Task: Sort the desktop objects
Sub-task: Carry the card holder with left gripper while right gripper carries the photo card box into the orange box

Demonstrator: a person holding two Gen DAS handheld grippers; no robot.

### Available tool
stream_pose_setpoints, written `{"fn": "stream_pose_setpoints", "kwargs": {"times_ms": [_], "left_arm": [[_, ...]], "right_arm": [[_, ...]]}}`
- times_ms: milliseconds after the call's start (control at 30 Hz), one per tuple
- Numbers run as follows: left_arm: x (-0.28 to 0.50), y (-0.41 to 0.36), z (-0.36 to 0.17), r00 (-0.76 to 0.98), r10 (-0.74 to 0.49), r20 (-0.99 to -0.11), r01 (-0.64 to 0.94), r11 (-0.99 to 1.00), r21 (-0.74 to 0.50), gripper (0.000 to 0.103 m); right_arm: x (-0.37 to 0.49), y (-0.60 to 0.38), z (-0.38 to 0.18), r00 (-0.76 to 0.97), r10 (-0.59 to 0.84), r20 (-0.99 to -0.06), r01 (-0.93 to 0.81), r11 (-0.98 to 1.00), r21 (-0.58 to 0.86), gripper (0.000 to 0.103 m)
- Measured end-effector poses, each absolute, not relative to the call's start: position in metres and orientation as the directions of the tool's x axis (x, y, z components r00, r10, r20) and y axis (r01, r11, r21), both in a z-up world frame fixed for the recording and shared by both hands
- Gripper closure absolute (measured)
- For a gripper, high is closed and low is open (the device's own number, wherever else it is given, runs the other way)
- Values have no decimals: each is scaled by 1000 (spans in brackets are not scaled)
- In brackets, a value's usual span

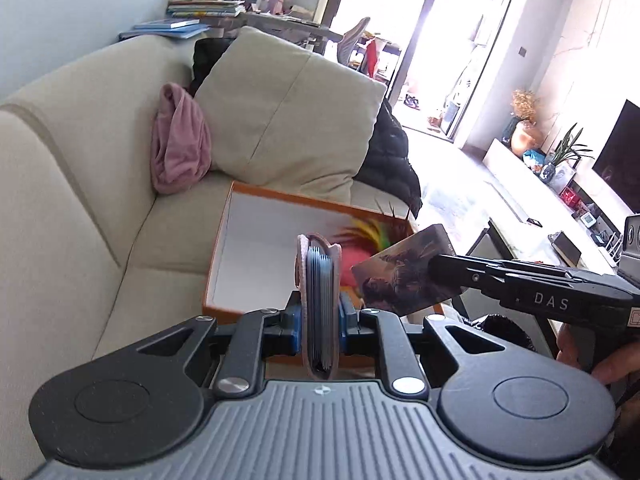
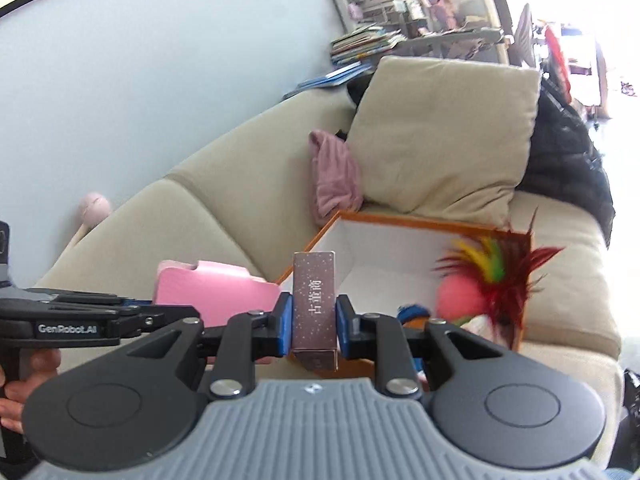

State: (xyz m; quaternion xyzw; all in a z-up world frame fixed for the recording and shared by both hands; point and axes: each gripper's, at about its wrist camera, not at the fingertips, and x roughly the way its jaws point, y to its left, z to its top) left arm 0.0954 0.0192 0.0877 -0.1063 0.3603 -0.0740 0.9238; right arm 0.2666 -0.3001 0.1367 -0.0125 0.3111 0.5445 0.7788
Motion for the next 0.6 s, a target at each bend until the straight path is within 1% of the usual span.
{"fn": "stream_pose_setpoints", "kwargs": {"times_ms": [100,200,400,600], "left_arm": [[137,14,87,715,-221,-663,81,968,-236,85],[182,5,71,676,-243,-696,108,967,-232,85],[260,2,11,578,-247,-778,103,967,-231,85],[308,5,-34,487,-262,-833,114,965,-237,85]], "right_arm": [[294,-283,138,278,810,-516,-821,479,310,79],[320,-257,128,317,775,-547,-792,534,297,79],[352,-201,88,308,720,-621,-762,578,292,79],[376,-163,45,302,642,-705,-727,633,265,79]]}}
